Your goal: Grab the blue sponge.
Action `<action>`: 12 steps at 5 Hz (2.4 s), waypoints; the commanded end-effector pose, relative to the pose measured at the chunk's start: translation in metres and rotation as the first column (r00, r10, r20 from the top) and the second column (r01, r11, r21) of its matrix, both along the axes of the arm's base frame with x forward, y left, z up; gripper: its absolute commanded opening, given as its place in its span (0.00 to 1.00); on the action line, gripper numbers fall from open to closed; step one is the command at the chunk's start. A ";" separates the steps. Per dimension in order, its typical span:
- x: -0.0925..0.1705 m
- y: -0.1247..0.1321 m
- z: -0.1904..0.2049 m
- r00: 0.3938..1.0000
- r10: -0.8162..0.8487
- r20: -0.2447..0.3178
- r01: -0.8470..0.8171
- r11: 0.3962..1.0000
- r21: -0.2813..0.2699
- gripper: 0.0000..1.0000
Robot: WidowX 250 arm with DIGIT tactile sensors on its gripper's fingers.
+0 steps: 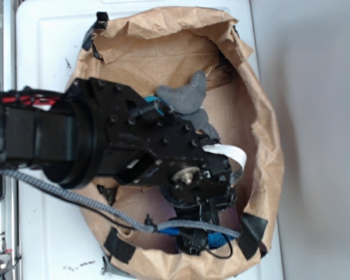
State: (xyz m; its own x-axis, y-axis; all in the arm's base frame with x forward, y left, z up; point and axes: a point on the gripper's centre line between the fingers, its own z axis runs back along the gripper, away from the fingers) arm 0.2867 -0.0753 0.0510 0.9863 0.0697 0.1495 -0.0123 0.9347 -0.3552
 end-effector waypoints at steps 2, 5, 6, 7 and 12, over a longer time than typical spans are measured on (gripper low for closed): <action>0.013 -0.034 0.014 0.996 -0.073 0.051 0.075 0.996 -0.048 1.00; 0.015 -0.046 -0.011 0.995 -0.085 0.053 0.082 0.995 0.061 1.00; 0.015 -0.046 -0.011 0.995 -0.085 0.053 0.082 0.995 0.061 1.00; 0.015 -0.046 -0.011 0.995 -0.085 0.053 0.082 0.995 0.061 1.00; 0.011 -0.057 -0.022 0.995 -0.065 0.070 0.053 0.984 0.168 0.00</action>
